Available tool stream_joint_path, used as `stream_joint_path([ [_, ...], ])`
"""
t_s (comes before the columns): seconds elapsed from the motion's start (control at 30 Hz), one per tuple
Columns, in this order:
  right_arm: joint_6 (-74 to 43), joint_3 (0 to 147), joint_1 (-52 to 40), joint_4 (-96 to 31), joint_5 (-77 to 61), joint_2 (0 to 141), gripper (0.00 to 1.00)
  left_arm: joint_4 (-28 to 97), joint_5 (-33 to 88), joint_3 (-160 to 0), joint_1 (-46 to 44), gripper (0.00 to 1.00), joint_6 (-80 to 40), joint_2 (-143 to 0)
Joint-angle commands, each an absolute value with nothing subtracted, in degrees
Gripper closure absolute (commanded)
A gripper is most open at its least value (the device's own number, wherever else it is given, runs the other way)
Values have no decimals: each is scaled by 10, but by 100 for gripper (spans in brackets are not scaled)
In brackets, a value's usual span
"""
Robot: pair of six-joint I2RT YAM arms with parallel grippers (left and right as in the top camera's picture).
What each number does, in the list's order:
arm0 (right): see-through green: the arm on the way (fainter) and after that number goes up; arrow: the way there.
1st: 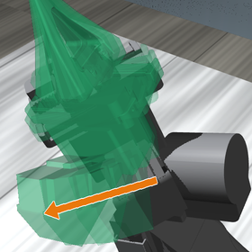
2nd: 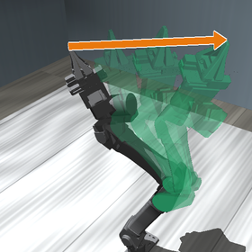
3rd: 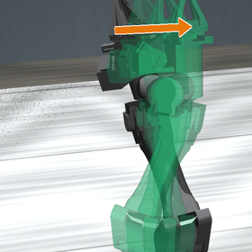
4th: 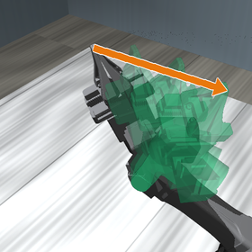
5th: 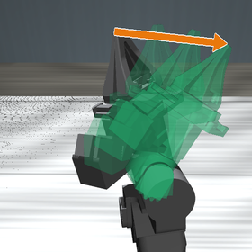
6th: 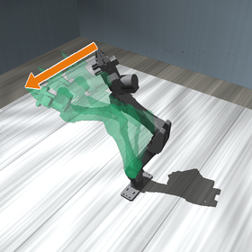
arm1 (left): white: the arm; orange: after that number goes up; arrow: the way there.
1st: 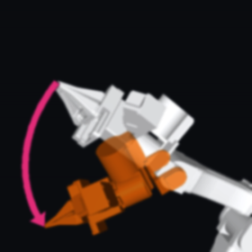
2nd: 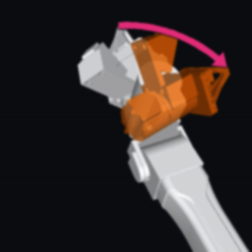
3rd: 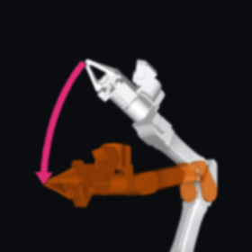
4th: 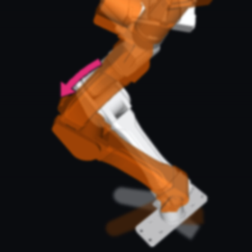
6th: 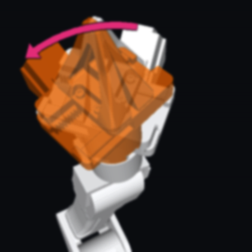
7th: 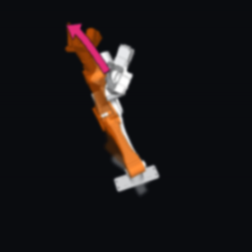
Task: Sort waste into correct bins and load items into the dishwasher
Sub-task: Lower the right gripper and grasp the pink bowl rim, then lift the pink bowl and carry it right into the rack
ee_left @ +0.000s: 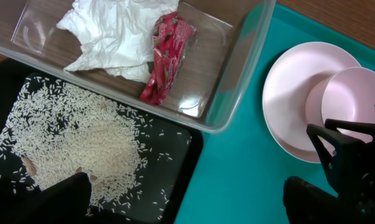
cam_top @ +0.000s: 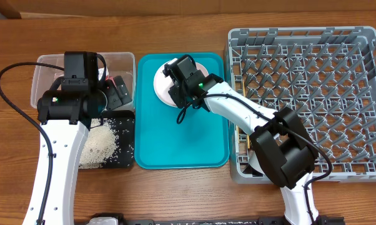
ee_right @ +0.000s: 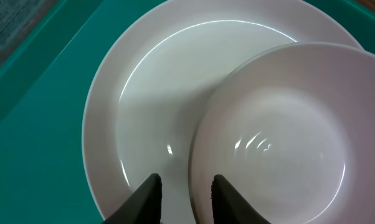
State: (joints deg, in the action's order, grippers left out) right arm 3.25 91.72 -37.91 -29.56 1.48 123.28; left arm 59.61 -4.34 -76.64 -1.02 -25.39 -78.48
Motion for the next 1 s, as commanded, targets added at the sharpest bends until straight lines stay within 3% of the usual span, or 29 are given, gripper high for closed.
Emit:
stream_joint_path([
  [0.0,35,918,-378,-293,25,1239,74,595,-45,-775,-8,0,-253,-784],
  [0.47,35,901,-378,-285,52,1241,77,595,-45,-775,-8,0,-253,-784],
  [0.6,31,915,-378,-276,43,1239,95,595,-45,-775,-8,0,-253,-784],
  [0.97,-30,1051,-331,-330,-260,1138,96,595,-45,-775,-8,0,-253,-784],
])
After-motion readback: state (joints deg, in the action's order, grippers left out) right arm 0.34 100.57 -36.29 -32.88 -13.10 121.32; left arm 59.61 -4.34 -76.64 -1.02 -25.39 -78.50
